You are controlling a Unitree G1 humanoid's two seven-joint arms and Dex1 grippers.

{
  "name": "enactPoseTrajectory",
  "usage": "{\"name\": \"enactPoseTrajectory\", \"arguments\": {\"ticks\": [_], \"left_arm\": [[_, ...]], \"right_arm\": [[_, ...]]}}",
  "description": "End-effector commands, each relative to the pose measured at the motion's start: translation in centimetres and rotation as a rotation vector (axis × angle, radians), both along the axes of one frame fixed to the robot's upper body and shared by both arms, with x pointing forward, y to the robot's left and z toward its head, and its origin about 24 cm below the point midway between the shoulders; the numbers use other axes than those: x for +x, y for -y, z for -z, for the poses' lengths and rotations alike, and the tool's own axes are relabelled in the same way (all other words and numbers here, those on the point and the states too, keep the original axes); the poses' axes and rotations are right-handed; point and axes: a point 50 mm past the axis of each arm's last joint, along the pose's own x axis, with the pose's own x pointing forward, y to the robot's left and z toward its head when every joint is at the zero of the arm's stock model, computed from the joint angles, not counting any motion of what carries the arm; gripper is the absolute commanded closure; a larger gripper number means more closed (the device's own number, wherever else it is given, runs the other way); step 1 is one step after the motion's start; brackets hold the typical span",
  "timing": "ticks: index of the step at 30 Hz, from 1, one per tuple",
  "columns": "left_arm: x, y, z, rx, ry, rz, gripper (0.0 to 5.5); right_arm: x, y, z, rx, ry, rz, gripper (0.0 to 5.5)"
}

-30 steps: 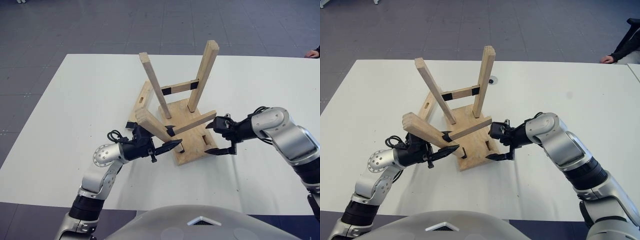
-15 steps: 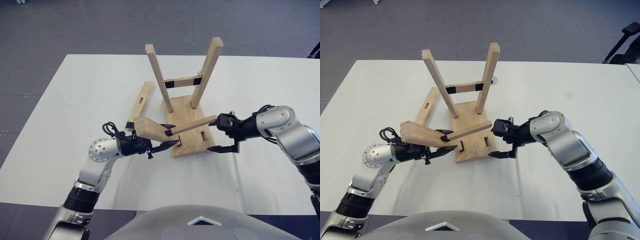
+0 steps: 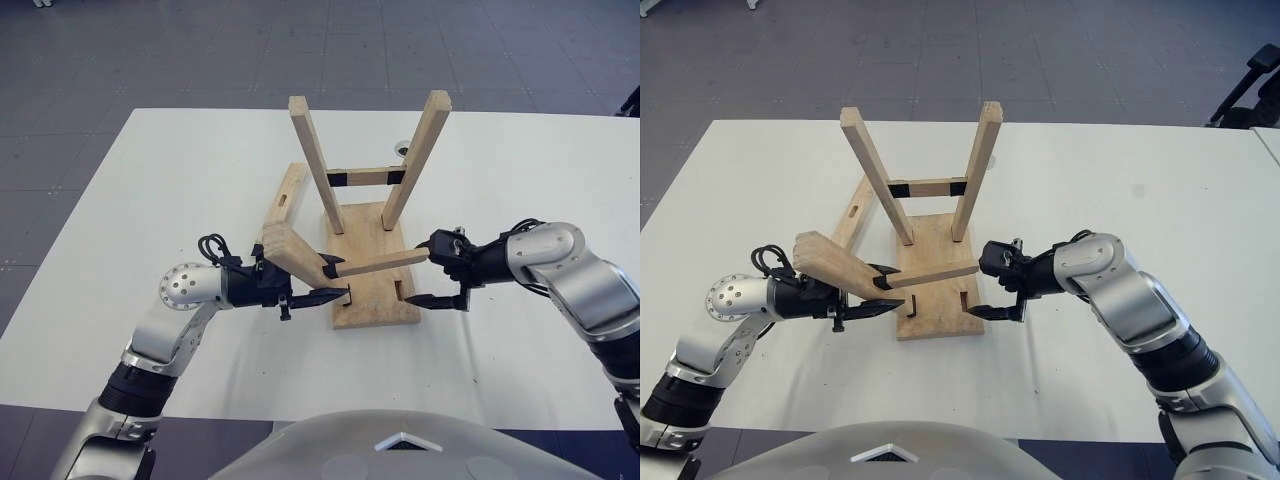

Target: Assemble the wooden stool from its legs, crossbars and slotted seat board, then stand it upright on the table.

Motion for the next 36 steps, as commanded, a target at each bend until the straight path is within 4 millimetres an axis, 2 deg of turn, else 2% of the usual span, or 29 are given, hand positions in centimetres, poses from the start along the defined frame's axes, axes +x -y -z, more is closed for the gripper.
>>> {"name": "enactPoseTrajectory", "arguments": {"ticks": [1,3,5,8,10,12,18,21,24,29,33,36], "left_arm": [[-1.6,-1.0,4.4,0.212,-0.15,-0.042,3.45],[-1.5,-1.1,4.4,0.213,-0.157,-0.039,3.45],[-1.6,-1.2,4.3,0.217,-0.167,-0.023,3.45],[-1.7,-1.3,4.3,0.231,-0.173,-0.003,3.45],[-1.8,-1.4,4.4,0.241,-0.202,0.014,3.45],[-1.7,-1.5,4.4,0.246,-0.238,0.04,3.45],[-1.8,-1.9,4.9,0.208,-0.435,0.09,3.45],[-2.8,-2.3,6.4,0.269,-0.454,0.096,3.45],[-4.5,-2.3,7.0,0.259,-0.523,0.12,3.45],[-4.0,-2.3,8.4,0.467,-0.246,0.065,3.45],[-4.7,-2.6,9.8,0.592,-0.154,0.075,3.45],[-5.1,-2.8,10.6,0.627,-0.152,0.067,3.45]], "right_arm": [[0.0,0.9,-0.5,-0.017,-0.008,0.01,0.58],[-0.2,2.1,-0.8,-0.04,-0.037,0.0,0.58],[1.0,5.4,-2.0,-0.114,-0.012,0.072,0.58],[5.0,10.4,-4.7,-0.227,0.226,0.357,0.58],[7.7,11.1,-6.9,-0.165,0.413,0.562,0.58],[8.8,9.8,-7.9,-0.06,0.478,0.625,0.58],[8.9,5.4,-8.2,0.143,0.511,0.66,0.58],[9.2,4.1,-8.9,0.209,0.527,0.673,0.58],[9.2,3.9,-9.5,0.237,0.538,0.683,0.58],[9.2,4.0,-10.3,0.274,0.569,0.725,0.58],[9.2,3.9,-10.5,0.287,0.577,0.737,0.58],[9.2,3.6,-10.6,0.295,0.577,0.734,0.58]]}}
